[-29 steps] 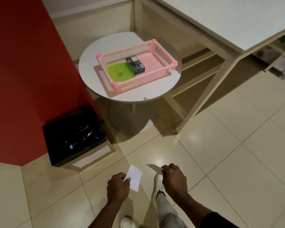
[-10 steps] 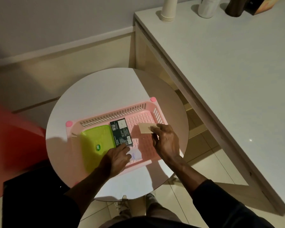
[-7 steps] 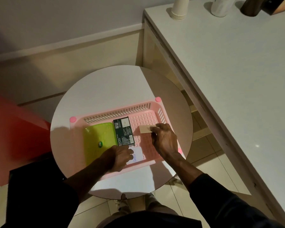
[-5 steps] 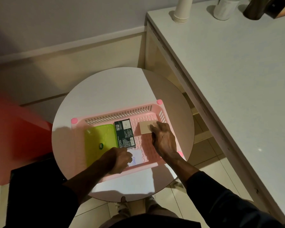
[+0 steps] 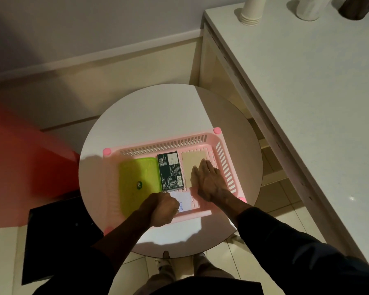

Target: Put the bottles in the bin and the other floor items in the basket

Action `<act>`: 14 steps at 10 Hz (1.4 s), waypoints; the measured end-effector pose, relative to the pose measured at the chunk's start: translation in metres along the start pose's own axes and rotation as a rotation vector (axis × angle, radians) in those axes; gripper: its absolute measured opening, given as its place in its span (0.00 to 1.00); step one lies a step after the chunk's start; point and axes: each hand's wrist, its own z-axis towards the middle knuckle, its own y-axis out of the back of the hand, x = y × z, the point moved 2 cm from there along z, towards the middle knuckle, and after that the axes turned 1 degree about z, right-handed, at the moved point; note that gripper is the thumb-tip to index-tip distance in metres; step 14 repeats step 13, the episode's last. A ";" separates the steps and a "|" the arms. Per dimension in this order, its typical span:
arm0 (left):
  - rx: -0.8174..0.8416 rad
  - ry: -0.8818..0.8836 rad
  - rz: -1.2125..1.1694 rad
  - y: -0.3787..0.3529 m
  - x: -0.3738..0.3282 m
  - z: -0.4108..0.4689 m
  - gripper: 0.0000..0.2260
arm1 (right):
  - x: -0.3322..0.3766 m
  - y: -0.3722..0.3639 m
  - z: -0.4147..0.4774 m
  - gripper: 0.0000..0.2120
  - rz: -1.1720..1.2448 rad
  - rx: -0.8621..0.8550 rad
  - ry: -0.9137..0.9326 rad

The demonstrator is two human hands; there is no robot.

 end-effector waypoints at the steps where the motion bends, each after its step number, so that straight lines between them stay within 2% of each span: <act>1: -0.058 0.074 -0.073 -0.005 -0.006 0.004 0.13 | -0.005 0.004 0.007 0.39 -0.017 0.029 0.051; 2: -0.095 0.103 -0.113 -0.006 -0.008 0.006 0.13 | -0.009 0.006 0.010 0.43 -0.043 0.056 0.075; 5: -0.133 0.144 -0.192 -0.010 -0.008 0.008 0.12 | 0.002 0.007 0.012 0.37 -0.005 0.096 0.020; 7: -0.141 0.200 -0.227 -0.010 -0.013 0.005 0.11 | 0.005 0.013 0.007 0.40 0.008 0.091 -0.027; 8: -0.150 0.198 -0.236 -0.009 -0.012 0.004 0.11 | 0.006 0.016 -0.001 0.40 0.024 0.029 -0.025; 9: -0.191 0.182 -0.215 -0.007 -0.011 0.000 0.11 | 0.011 0.018 -0.020 0.35 0.015 -0.089 0.004; 10: -0.230 0.163 -0.218 -0.004 -0.010 -0.002 0.12 | 0.015 0.022 -0.034 0.32 0.067 -0.159 -0.045; 12: -0.396 0.086 -0.289 0.006 -0.013 -0.015 0.11 | 0.029 0.028 -0.085 0.29 0.091 -0.455 -0.111; 13: -0.545 0.011 -0.249 0.013 -0.019 -0.019 0.15 | 0.041 0.025 -0.111 0.28 0.099 -0.568 -0.150; 14: -0.545 0.011 -0.249 0.013 -0.019 -0.019 0.15 | 0.041 0.025 -0.111 0.28 0.099 -0.568 -0.150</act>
